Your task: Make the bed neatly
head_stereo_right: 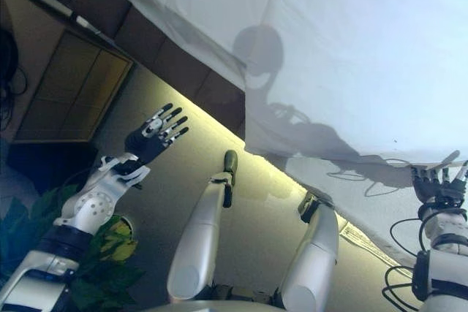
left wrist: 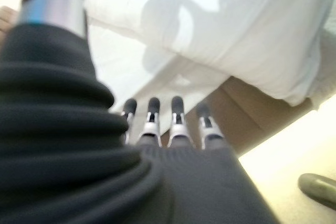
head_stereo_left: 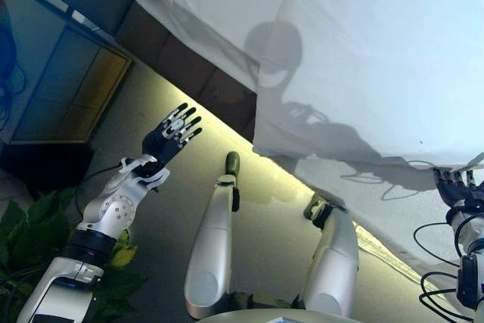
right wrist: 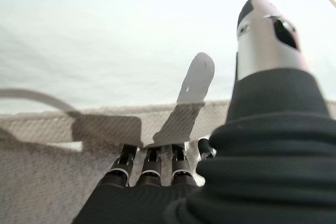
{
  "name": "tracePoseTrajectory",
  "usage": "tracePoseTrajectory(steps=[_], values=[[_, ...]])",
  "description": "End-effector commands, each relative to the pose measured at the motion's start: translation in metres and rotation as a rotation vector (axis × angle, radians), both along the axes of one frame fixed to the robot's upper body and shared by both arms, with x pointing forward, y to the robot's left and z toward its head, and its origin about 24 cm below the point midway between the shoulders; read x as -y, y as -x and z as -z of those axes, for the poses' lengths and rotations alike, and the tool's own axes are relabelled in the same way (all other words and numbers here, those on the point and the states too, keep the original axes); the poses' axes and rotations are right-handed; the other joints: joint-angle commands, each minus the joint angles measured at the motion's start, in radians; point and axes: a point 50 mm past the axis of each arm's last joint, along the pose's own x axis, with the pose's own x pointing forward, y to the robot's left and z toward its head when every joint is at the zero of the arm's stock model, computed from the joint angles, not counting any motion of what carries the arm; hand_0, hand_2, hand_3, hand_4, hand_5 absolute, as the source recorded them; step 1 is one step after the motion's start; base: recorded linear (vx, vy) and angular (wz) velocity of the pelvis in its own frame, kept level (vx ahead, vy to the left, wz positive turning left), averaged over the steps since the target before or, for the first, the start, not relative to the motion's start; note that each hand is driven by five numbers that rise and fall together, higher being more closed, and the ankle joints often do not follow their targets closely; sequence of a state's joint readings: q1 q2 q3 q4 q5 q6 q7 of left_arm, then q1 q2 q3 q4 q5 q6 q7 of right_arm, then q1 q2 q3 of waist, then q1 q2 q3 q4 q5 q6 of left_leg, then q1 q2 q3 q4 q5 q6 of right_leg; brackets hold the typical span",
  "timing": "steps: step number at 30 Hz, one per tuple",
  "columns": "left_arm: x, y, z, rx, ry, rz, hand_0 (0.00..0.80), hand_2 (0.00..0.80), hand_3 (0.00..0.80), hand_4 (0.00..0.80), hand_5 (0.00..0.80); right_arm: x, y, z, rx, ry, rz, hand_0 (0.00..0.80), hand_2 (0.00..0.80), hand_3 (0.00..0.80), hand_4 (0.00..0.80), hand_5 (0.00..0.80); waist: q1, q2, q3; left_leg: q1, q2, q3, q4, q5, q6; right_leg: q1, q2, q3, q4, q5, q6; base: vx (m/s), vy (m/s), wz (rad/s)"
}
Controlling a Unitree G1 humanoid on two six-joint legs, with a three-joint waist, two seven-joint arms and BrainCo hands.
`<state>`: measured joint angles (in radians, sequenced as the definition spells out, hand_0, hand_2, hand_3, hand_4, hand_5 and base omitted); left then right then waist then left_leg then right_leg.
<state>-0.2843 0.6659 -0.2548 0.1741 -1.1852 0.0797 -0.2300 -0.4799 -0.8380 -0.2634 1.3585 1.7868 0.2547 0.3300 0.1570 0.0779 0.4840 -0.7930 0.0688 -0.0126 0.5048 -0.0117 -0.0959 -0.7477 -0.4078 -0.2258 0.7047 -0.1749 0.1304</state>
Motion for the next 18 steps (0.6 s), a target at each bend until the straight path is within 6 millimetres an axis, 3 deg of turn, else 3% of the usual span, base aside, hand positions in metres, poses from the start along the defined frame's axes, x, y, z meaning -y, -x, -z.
tracePoseTrajectory(steps=[1, 2, 3, 4, 10, 17, 18], values=[[-0.002, 0.001, -0.009, 0.038, 0.028, 0.033, 0.0, 0.0, 0.0, 0.0, 0.0, 0.019, -0.006, -0.043, 0.139, 0.084, 0.04, 0.0, 0.0, 0.0, 0.0, 0.0, 0.027, 0.028, -0.066, -0.036, 0.08, -0.09, -0.003, 0.028, -0.053, -0.066, -0.049, 0.086, -0.033, 0.151, 0.112, 0.047, -0.037, 0.18], [-0.004, 0.002, -0.009, 0.036, 0.027, 0.035, 0.0, 0.0, 0.0, 0.0, 0.0, 0.019, -0.008, -0.045, 0.142, 0.086, 0.035, 0.154, 0.154, 0.154, 0.154, 0.154, 0.03, 0.028, -0.061, -0.047, 0.078, -0.088, -0.006, 0.055, -0.049, -0.076, -0.052, 0.078, -0.04, 0.177, 0.1, 0.046, -0.019, 0.18], [-0.004, 0.002, -0.009, 0.032, 0.025, 0.042, 0.0, 0.0, 0.0, 0.0, 0.0, 0.019, -0.01, -0.048, 0.145, 0.09, 0.032, 0.546, 0.546, 0.546, 0.546, 0.546, 0.035, 0.028, -0.064, -0.05, 0.076, -0.09, -0.003, 0.052, -0.049, -0.079, -0.054, 0.078, -0.036, 0.175, 0.1, -0.045, 0.004, 0.17], [-0.004, 0.002, -0.009, 0.031, 0.024, 0.043, 0.0, 0.0, 0.0, 0.0, 0.0, 0.019, -0.011, -0.05, 0.15, 0.093, 0.029, 0.787, 0.787, 0.787, 0.787, 0.787, 0.036, 0.028, -0.065, -0.051, 0.074, -0.09, -0.001, 0.051, -0.049, -0.08, -0.054, 0.077, -0.036, 0.174, 0.1, 0.046, -0.005, 0.18], [-0.003, 0.004, -0.004, 0.012, 0.027, 0.057, 0.0, 0.0, 0.0, 0.0, 0.0, 0.016, -0.017, -0.053, 0.143, 0.099, -0.007, 0.8, 0.8, 0.8, 0.8, 0.8, 0.039, 0.03, -0.073, -0.059, 0.07, -0.09, 0.015, 0.043, -0.049, -0.09, -0.06, 0.08, -0.021, 0.172, 0.098, 0.024, 0.026, 0.07], [-0.002, 0.003, -0.003, 0.021, 0.031, 0.059, 0.0, 0.0, 0.0, 0.0, 0.0, 0.015, -0.007, -0.038, 0.149, 0.03, 0.01, 0.8, 0.8, 0.8, 0.8, 0.8, 0.034, 0.031, -0.08, -0.046, 0.071, -0.081, 0.013, 0.041, -0.048, -0.076, -0.067, 0.076, -0.036, 0.183, 0.101, 0.02, 0.032, 0.05], [-0.002, 0.003, -0.003, 0.02, 0.031, 0.057, 0.0, 0.0, 0.0, 0.0, 0.0, 0.014, -0.006, -0.035, 0.148, 0.023, 0.007, 0.8, 0.8, 0.8, 0.8, 0.8, 0.032, 0.03, -0.087, -0.035, 0.073, -0.082, 0.014, 0.016, -0.053, -0.065, -0.065, 0.082, -0.032, 0.161, 0.114, 0.016, 0.03, 0.06]])
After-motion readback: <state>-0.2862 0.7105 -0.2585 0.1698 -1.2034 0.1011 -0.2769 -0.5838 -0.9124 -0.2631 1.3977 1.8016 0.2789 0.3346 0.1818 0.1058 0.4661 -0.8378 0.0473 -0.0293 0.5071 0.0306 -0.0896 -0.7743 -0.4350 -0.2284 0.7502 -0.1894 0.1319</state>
